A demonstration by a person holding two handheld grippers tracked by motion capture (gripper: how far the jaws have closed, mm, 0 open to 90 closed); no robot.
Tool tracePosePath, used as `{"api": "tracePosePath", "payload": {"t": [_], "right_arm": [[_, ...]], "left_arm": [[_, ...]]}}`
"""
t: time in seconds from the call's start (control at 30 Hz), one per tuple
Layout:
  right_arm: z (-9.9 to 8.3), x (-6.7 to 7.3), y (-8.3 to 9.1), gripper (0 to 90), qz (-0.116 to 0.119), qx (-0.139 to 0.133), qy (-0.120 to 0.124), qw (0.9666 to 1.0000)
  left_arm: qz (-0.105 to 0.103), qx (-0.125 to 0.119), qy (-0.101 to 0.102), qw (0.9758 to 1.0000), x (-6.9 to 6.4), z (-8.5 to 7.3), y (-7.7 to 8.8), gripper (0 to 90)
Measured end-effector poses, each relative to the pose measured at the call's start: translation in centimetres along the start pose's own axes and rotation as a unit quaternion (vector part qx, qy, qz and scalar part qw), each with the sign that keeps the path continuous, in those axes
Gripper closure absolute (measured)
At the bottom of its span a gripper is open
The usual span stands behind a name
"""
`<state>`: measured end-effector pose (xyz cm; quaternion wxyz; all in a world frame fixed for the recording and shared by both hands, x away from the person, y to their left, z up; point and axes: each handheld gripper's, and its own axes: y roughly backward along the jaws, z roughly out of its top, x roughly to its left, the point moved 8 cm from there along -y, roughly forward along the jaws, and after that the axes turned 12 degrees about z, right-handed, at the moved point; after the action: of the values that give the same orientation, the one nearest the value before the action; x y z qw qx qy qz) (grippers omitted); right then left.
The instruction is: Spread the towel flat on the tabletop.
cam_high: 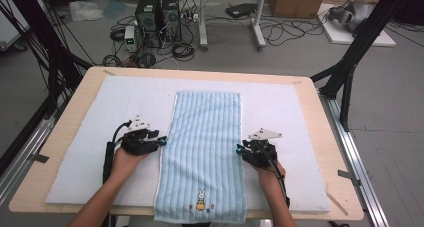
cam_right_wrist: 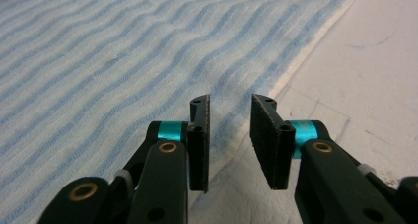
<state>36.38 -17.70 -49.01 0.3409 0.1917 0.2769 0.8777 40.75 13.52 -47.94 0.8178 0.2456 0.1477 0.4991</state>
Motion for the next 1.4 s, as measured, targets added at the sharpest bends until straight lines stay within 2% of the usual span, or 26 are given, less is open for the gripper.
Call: {"api": "tracePosePath", "payload": {"t": [0.03, 0.13, 0.17, 0.27, 0.33, 0.4, 0.53, 0.67, 0.73, 0.8, 0.83, 0.87, 0.9, 0.93, 0.97, 1.0, 1.07, 1.1, 1.17, 1.2, 1.23, 1.27, 1.33, 1.4], "right_arm": [[0.0, 0.1, 0.0, 67.5, 0.003, 0.0, -0.001, 1.0], [0.1, 0.1, 0.3, 66.2, 0.005, -0.007, -0.002, 1.0], [0.1, 0.1, 0.3, 65.9, 0.007, -0.008, -0.004, 0.9999], [0.2, 0.2, 0.4, 64.7, 0.011, -0.013, -0.004, 0.9998], [0.3, 0.3, 0.5, 63.8, 0.015, -0.017, -0.001, 0.9998], [0.4, 0.5, 0.5, 63.5, 0.017, -0.019, 0.005, 0.9997], [0.4, 0.6, 0.7, 63.3, 0.019, -0.021, 0.009, 0.9995], [0.5, 0.6, 1.0, 63.0, 0.022, -0.031, 0.006, 0.9993], [0.4, 0.6, 1.2, 63.0, 0.021, -0.033, 0.004, 0.9992], [0.4, 0.5, 1.3, 62.8, 0.021, -0.035, 0.004, 0.9992], [0.4, 0.5, 1.4, 62.8, 0.021, -0.035, 0.001, 0.9992], [0.4, 0.5, 1.5, 62.8, 0.021, -0.037, 0.001, 0.9991], [0.4, 0.4, 1.5, 62.8, 0.021, -0.04, 0.001, 0.999], [0.4, 0.4, 1.6, 62.8, 0.02, -0.04, 0.0, 0.999], [0.4, 0.4, 1.6, 62.8, 0.021, -0.04, 0.0, 0.999], [0.4, 0.4, 1.6, 62.8, 0.021, -0.041, -0.001, 0.9989], [0.4, 0.4, 1.6, 62.8, 0.021, -0.041, 0.0, 0.9989], [0.4, 0.4, 1.6, 62.6, 0.021, -0.041, -0.002, 0.9989], [0.4, 0.4, 1.5, 62.3, 0.021, -0.04, -0.001, 0.999], [0.5, 0.3, 1.3, 62.3, 0.021, -0.041, -0.002, 0.999], [0.5, 0.2, 1.3, 62.3, 0.019, -0.041, -0.002, 0.999], [0.6, 0.0, 1.2, 62.4, 0.018, -0.044, -0.003, 0.9989], [0.8, -0.6, 1.2, 62.5, 0.012, -0.049, -0.01, 0.9987], [1.3, -1.5, 1.1, 62.7, 0.001, -0.055, -0.019, 0.9983]], "left_arm": [[0.0, -0.001, 0.006, 1.0, 0.3, 0.6, -0.5, 56.8], [0.002, -0.021, 0.042, 0.9989, 1.2, 2.3, -2.2, 57.1], [0.001, -0.02, 0.051, 0.9985, 1.5, 2.8, -2.9, 57.4], [0.01, -0.018, 0.062, 0.9979, 2.4, 4.1, -5.0, 58.6], [0.016, -0.003, 0.068, 0.9975, 3.0, 4.6, -6.6, 59.5], [0.024, 0.007, 0.07, 0.9973, 3.3, 5.0, -8.1, 59.7], [0.031, 0.022, 0.056, 0.9977, 3.5, 5.6, -10.3, 59.8], [0.046, 0.035, 0.04, 0.9975, 3.3, 6.1, -11.7, 61.3], [0.051, 0.042, 0.025, 0.9975, 3.0, 6.0, -12.2, 64.5], [0.069, 0.041, 0.0, 0.9968, 2.7, 5.9, -12.5, 69.3], [0.07, 0.04, -0.004, 0.9967, 2.6, 6.0, -12.6, 74.4], [0.071, 0.039, -0.013, 0.9966, 2.6, 6.0, -12.6, 83.3], [0.078, 0.039, -0.017, 0.996, 2.7, 6.0, -12.5, 85.6], [0.098, 0.041, -0.018, 0.9942, 3.1, 6.0, -12.5, 86.5], [0.116, 0.044, -0.014, 0.9922, 3.6, 6.0, -12.4, 86.8], [0.124, 0.046, 0.0, 0.9912, 4.1, 5.9, -12.4, 86.8], [0.112, 0.046, 0.041, 0.9917, 4.7, 5.9, -12.4, 86.1], [0.109, 0.045, 0.037, 0.9924, 4.7, 5.9, -12.3, 83.9], [0.104, 0.043, 0.026, 0.9933, 4.8, 5.8, -12.1, 69.2], [0.102, 0.042, 0.039, 0.9931, 4.9, 5.8, -12.1, 58.1], [0.096, 0.043, 0.054, 0.9929, 5.1, 5.8, -11.9, 52.9], [0.092, 0.041, 0.065, 0.9928, 5.3, 5.8, -11.6, 50.3], [0.088, 0.029, 0.071, 0.9932, 5.5, 6.0, -11.0, 48.7], [0.074, 0.02, 0.08, 0.9938, 5.4, 6.1, -10.4, 48.3]]}}
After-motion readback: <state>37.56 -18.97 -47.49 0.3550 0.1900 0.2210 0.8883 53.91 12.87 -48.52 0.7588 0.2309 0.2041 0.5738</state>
